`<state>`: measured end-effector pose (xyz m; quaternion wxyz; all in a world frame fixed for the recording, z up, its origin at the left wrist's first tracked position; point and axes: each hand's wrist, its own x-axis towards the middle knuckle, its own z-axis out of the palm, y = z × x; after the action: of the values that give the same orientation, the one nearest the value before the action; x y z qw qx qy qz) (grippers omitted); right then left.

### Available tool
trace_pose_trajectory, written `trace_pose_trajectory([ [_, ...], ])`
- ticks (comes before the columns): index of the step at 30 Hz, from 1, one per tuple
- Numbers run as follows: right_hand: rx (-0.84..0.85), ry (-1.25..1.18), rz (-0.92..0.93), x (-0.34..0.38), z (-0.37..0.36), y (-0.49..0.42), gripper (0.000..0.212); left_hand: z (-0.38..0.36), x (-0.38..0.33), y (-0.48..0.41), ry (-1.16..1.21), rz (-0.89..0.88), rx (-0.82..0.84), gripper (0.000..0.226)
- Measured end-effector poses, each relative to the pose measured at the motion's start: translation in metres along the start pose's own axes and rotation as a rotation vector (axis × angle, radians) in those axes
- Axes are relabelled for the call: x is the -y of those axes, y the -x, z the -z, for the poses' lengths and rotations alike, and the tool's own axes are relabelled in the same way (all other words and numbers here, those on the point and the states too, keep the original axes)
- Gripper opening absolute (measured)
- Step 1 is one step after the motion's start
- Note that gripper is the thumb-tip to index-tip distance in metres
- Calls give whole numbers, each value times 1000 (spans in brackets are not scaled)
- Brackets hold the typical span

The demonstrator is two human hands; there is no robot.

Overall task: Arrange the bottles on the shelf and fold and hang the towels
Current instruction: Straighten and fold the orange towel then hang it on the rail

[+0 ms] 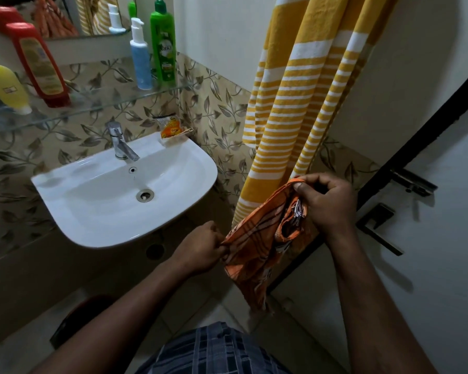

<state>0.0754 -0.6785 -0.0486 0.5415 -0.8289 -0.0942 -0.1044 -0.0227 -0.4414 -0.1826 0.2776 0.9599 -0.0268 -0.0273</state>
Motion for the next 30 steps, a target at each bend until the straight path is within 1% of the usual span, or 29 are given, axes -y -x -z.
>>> trace_pose_trajectory([
  [2,-49,2,-44,-4,10,-3,17,-6,15,3,-3,15,-11,28],
  [4,-96,6,-77,-8,17,-4,22,-5,26,6,9,23,-57,40],
  [6,-134,4,-103,-11,21,-3,23,2,27,7,80,-28,-89,51],
  [7,-142,-7,-111,-10,23,-2,23,7,23,8,131,-75,-76,51],
  [9,-148,-19,-125,-10,24,-3,23,15,11,10,193,-196,-31,41],
  [10,-159,-15,-127,-11,24,-4,21,18,3,12,184,-261,-22,35],
  [14,-215,19,-145,-11,24,-10,9,26,-27,21,29,-500,-80,22],
  [15,-209,59,-149,-13,24,-11,8,28,-33,22,3,-549,-89,18],
  [17,-185,123,-162,-18,22,-10,13,28,-35,24,-83,-623,-90,13],
  [19,-160,134,-185,-24,17,-7,16,25,-27,24,-190,-608,-61,13],
  [23,-160,160,-207,-32,12,-5,11,27,-10,22,-335,-486,7,9],
  [27,-175,170,-241,-37,12,-9,4,31,-13,22,-377,-574,48,7],
  [29,-178,181,-237,-37,11,-11,7,31,-17,20,-375,-604,44,10],
  [30,-177,183,-238,-37,11,-12,9,28,-16,18,-383,-596,25,15],
])
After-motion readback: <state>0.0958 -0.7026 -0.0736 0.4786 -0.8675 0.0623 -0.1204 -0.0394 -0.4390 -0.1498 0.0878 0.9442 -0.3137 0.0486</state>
